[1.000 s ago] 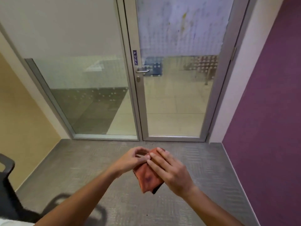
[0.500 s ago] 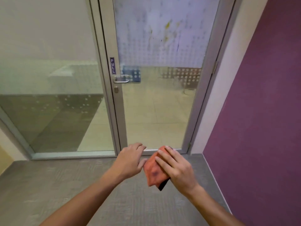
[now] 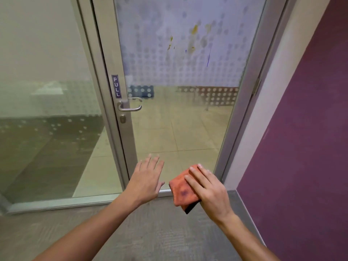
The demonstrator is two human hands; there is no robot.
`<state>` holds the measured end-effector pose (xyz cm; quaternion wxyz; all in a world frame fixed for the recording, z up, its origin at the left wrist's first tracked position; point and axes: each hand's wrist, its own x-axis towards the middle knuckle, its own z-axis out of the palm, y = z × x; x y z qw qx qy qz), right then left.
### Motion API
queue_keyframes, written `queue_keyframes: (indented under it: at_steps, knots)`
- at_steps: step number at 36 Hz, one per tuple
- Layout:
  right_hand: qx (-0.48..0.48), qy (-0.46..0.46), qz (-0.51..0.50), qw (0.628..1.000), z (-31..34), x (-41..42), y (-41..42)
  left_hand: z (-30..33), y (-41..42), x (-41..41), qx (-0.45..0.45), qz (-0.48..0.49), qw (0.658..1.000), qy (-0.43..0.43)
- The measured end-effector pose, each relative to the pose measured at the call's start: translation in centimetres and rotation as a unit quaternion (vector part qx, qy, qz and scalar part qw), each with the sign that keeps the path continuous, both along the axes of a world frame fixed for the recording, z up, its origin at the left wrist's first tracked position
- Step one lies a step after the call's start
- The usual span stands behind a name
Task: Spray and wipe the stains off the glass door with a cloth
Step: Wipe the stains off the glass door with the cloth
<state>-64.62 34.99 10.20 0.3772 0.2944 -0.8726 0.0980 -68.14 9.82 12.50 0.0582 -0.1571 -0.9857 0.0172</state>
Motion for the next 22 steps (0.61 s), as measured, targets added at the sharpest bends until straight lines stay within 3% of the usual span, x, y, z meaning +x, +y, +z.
queue_keyframes:
  at_steps: [12, 22]
  knots:
    - [-0.006, 0.015, 0.002, 1.0, 2.1, -17.5, 4.6, 1.6, 4.7, -16.7, -0.013, 0.04, 0.999, 0.012]
    - [-0.012, 0.005, 0.006, 1.0, 5.3, -28.2, 7.4, 4.8, 7.5, -26.0, -0.015, 0.062, 0.998, 0.028]
